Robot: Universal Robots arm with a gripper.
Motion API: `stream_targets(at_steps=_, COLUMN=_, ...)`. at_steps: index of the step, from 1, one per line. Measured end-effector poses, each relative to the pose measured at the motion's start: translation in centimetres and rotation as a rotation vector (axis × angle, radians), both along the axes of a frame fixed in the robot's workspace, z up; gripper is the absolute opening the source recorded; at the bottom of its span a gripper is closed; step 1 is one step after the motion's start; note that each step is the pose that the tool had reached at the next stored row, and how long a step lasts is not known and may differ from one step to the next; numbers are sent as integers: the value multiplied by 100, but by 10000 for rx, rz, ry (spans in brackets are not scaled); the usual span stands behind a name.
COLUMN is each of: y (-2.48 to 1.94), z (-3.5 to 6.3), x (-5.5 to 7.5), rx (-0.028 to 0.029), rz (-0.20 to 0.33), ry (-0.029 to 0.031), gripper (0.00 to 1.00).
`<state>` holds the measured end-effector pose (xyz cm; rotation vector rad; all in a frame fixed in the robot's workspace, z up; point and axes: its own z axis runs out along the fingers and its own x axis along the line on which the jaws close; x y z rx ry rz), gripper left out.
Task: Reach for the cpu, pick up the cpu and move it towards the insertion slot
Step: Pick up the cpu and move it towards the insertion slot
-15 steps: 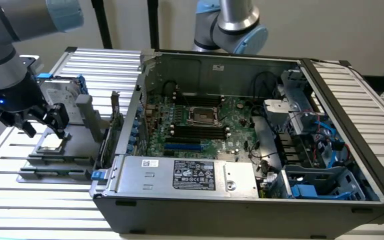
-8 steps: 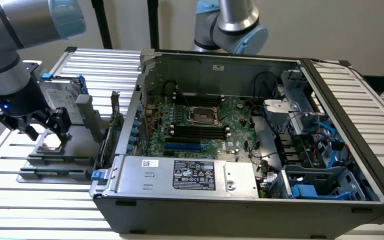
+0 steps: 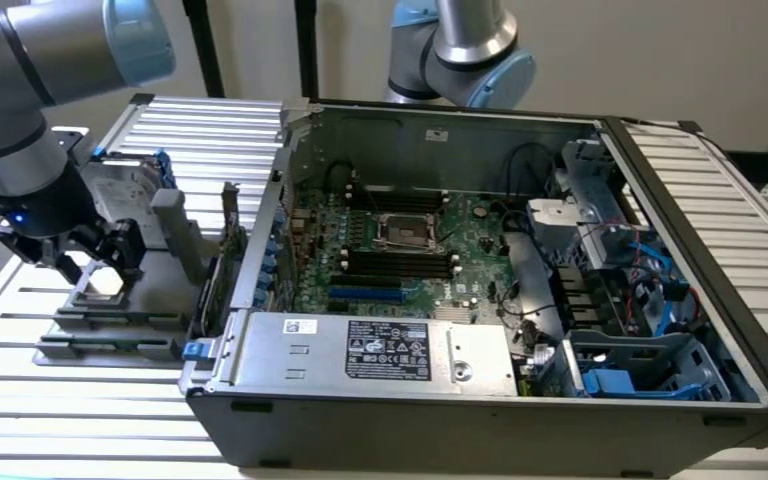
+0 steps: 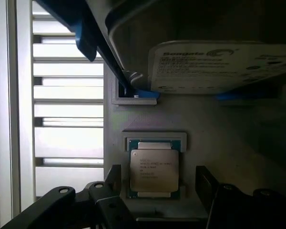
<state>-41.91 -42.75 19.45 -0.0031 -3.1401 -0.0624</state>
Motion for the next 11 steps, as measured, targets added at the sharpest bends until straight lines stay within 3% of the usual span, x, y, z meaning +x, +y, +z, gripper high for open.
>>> stream_targets(at_steps=11, y=21, z=-55, x=-6, rx=2, rz=-7, ry=-3, gripper=73)
